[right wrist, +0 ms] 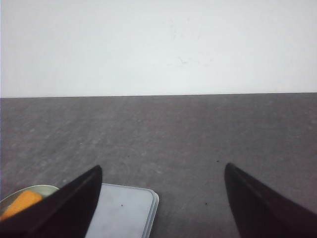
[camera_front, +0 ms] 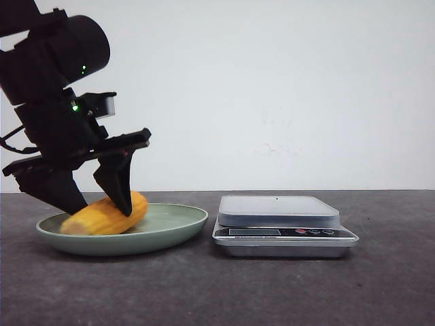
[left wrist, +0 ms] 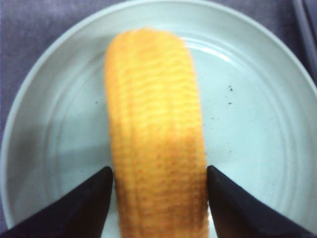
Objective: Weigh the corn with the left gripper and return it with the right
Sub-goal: 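Lower the left gripper onto the yellow corn cob and close it, then lift the corn with the left gripper and lower it onto the scale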
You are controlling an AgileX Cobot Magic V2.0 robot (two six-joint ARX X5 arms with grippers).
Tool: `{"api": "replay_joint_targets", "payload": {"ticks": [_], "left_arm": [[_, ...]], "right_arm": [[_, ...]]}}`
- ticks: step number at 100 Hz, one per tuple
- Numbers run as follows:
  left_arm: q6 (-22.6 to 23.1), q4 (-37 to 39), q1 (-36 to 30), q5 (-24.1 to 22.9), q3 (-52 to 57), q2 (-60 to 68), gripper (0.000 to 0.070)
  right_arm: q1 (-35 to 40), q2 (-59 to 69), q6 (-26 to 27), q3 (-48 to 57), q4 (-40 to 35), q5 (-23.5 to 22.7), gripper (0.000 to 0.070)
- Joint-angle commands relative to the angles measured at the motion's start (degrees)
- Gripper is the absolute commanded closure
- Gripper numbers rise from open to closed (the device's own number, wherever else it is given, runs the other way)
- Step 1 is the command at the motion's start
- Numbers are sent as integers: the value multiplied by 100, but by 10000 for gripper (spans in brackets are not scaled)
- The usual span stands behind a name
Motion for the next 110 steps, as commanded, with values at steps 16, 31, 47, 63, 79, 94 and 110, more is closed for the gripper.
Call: {"api": "replay_joint_targets", "payload": {"ticks": [16, 31, 47, 63, 79, 94, 110], "left_arm": [[-44, 72, -39, -22, 68, 83, 700], [-44, 114, -66, -22, 96, 2, 693], [-63, -35, -162, -20, 326, -435, 693], [-74, -221, -575, -13, 828, -935, 693], [-125, -396, -1113, -245, 1725, -846, 692], [-190, -450, -1521, -433, 2680, -232, 691], [-446, -570, -1821, -435, 3495, 741, 692]], "right_arm": [[24, 17, -48, 120, 46, -9, 207], [24, 17, -50, 120, 37, -9, 207], [24, 17, -48, 120, 9, -11, 207], [24, 17, -22, 120, 15, -11, 207], [24, 17, -24, 120, 13, -11, 207], [24, 15, -24, 120, 13, -11, 207], [24, 11, -22, 120, 7, -11, 207]]}}
